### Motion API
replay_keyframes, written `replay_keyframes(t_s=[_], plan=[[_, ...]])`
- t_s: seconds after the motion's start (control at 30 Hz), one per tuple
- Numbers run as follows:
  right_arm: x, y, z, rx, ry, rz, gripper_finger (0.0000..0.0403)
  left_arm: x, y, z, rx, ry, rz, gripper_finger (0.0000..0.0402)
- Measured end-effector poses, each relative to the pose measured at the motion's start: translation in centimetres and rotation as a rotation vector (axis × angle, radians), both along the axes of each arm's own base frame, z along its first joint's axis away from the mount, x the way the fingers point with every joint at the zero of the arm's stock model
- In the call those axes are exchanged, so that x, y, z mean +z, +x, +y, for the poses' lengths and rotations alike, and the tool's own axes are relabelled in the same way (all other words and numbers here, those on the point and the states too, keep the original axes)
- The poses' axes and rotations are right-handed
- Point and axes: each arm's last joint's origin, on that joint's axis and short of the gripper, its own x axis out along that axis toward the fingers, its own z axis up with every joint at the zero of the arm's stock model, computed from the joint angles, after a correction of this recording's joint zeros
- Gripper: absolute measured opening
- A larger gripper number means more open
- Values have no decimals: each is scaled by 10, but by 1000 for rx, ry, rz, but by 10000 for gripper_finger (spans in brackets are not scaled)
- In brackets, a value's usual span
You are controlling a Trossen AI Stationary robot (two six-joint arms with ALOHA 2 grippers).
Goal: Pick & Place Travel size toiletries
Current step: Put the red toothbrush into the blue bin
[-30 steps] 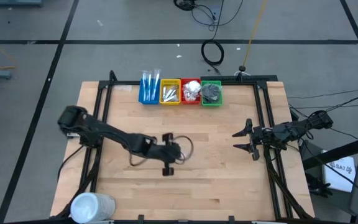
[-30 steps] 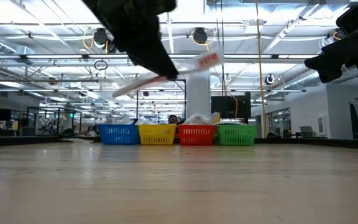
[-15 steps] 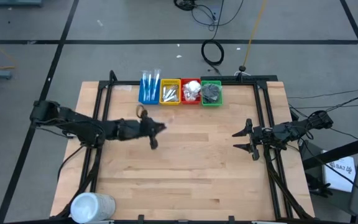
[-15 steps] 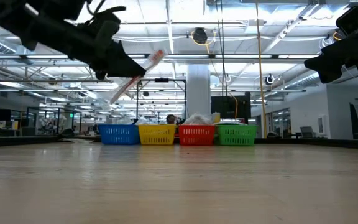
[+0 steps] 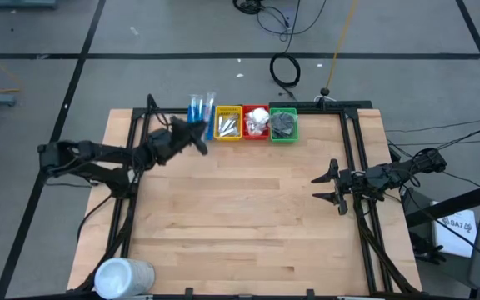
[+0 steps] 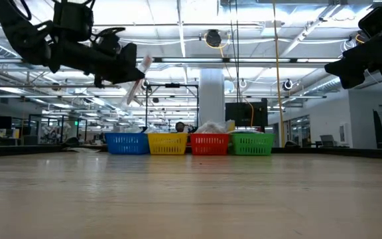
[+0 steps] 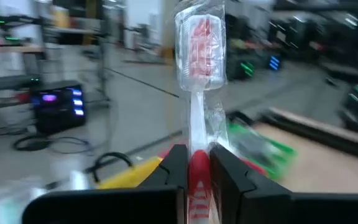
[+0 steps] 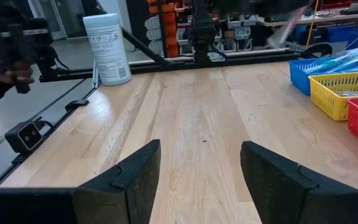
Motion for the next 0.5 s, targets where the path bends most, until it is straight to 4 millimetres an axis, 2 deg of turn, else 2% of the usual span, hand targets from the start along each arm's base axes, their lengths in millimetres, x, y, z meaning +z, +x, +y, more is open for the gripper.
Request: replay_keyframes(t_s=[0.27, 0.37, 0.5], plan=[[0, 0, 0, -2, -4, -1, 210, 11, -13, 48, 203, -69, -131, 28], [0, 0, 0, -3, -4, 0, 210, 15, -4, 62, 232, -81, -134, 31], [0, 0, -1, -18, -6, -1, 210, 13, 20, 80, 240, -114, -64, 24]])
